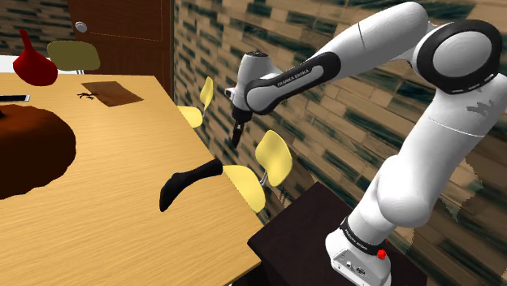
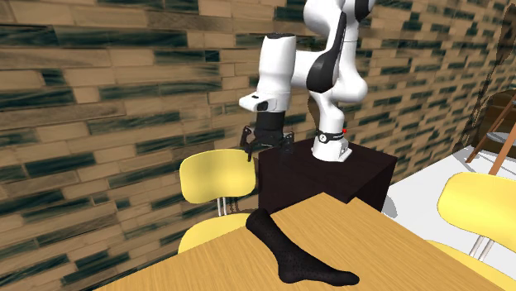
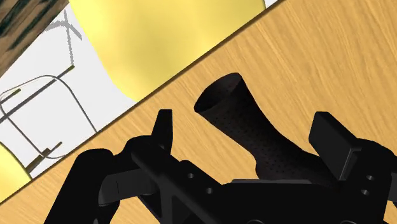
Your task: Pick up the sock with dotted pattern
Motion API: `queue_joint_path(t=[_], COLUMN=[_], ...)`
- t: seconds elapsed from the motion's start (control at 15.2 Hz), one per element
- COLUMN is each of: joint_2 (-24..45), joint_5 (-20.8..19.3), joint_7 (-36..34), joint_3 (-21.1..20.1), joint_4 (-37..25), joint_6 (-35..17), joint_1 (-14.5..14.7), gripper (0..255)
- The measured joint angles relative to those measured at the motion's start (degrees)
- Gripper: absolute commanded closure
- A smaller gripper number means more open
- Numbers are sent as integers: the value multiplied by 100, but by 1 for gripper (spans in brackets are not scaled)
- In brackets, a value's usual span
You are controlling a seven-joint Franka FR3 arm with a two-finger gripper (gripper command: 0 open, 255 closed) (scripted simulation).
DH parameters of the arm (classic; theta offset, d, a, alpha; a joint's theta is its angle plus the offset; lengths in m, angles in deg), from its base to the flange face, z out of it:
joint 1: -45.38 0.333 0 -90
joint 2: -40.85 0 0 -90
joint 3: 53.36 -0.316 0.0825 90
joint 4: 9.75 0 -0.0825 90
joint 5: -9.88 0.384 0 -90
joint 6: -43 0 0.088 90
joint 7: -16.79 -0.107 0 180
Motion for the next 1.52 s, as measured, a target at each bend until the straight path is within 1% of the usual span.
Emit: queue_joint_path(t=[0.46,0.86,0.99,1.25,1.52], joint_2=[1254,2275,2642,3057,3304], joint_5=[-23,-186,-272,-372,-426], joint_7=[818,1408,1547,1737,1715], joint_3=[-279,-544,-633,-698,-659], joint_4=[-701,-1400,-1728,-2007,-2054], joint_6=[-622,-978,-1017,-1155,-1355], joint_1=[170,338,445,518,554], gripper=[0,0,0,0,0])
